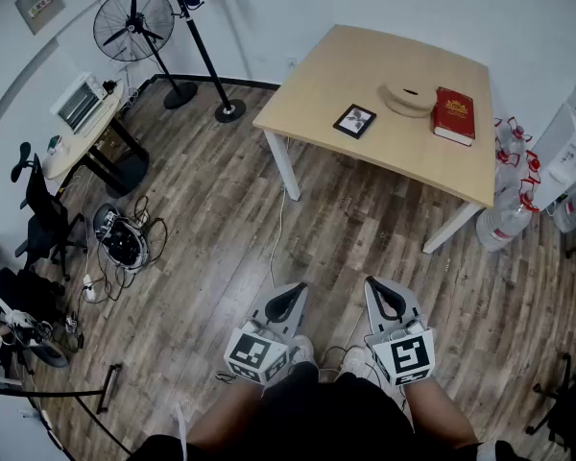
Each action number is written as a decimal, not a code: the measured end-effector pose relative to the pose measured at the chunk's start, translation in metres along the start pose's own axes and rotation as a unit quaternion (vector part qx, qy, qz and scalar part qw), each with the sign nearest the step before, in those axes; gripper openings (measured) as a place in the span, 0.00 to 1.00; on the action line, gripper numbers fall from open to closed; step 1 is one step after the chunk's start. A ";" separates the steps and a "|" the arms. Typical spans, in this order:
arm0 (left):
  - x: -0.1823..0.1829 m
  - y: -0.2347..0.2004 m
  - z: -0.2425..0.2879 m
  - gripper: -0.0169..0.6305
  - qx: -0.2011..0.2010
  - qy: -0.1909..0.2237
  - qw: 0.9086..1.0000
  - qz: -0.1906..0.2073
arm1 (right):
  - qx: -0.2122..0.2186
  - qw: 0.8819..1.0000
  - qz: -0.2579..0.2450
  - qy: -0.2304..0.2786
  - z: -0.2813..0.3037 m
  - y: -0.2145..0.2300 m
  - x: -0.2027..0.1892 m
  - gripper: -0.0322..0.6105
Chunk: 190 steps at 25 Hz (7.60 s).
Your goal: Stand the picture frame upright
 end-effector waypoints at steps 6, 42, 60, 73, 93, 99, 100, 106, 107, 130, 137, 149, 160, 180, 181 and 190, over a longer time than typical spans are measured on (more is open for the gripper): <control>-0.001 -0.006 -0.011 0.03 0.000 -0.003 1.000 -0.001 | 0.000 1.000 0.009 -0.003 0.003 -0.011 0.001 0.06; 0.013 -0.175 0.064 0.03 -0.053 -0.018 0.998 0.000 | -0.109 0.990 0.088 -0.033 0.154 0.022 0.003 0.07; 0.052 -0.229 0.239 0.03 -0.051 -0.054 0.997 0.009 | -0.104 0.989 0.097 -0.040 0.262 0.193 0.014 0.07; 0.066 -0.250 0.334 0.03 -0.058 -0.071 0.996 0.023 | -0.102 0.988 0.111 -0.042 0.308 0.274 0.009 0.07; 0.094 -0.364 0.484 0.03 -0.136 -0.101 0.985 0.012 | -0.167 0.976 0.127 -0.061 0.437 0.331 0.030 0.07; 0.098 -0.391 0.534 0.03 -0.191 -0.120 0.974 0.014 | -0.213 0.961 0.153 -0.084 0.472 0.347 0.024 0.07; 0.097 -0.395 0.540 0.03 -0.199 -0.128 0.972 0.016 | -0.221 0.958 0.160 -0.087 0.476 0.348 0.023 0.07; 0.090 -0.409 0.575 0.03 -0.243 -0.157 0.957 0.023 | -0.266 0.939 0.190 -0.106 0.494 0.360 0.012 0.07; 0.089 -0.409 0.580 0.03 -0.247 -0.161 0.955 0.023 | -0.269 0.936 0.195 -0.112 0.496 0.361 0.009 0.07; 0.059 -0.414 0.616 0.03 -0.236 -0.199 0.951 0.001 | -0.276 0.848 0.364 -0.269 0.540 0.401 -0.125 0.27; 0.050 -0.431 0.612 0.03 -0.234 -0.212 0.949 0.003 | -0.302 0.823 0.401 -0.267 0.544 0.402 -0.137 0.27; 0.048 -0.436 0.610 0.03 -0.246 -0.210 0.946 -0.001 | -0.312 0.812 0.409 -0.275 0.551 0.403 -0.140 0.23; 0.051 -0.437 0.613 0.03 -0.247 -0.201 0.948 -0.002 | -0.315 0.825 0.386 -0.267 0.547 0.407 -0.135 0.15; 0.050 -0.415 0.609 0.03 -0.244 -0.203 0.948 0.001 | -0.317 0.890 0.272 -0.182 0.516 0.411 -0.084 0.15; 0.050 -0.413 0.609 0.03 -0.244 -0.203 0.948 0.001 | -0.320 0.891 0.270 -0.173 0.511 0.414 -0.081 0.15; 0.048 -0.384 0.610 0.03 -0.251 -0.207 0.946 0.005 | -0.342 0.894 0.263 -0.123 0.473 0.438 -0.073 0.16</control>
Point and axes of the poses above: the fingertips, and each gripper's own axes: z forward along the fingers, y to its right, x out of its top, the point moved 9 cm from there along -z, backward along the fingers, and after that the axes turned 1 degree about x, right-handed, at the moved point
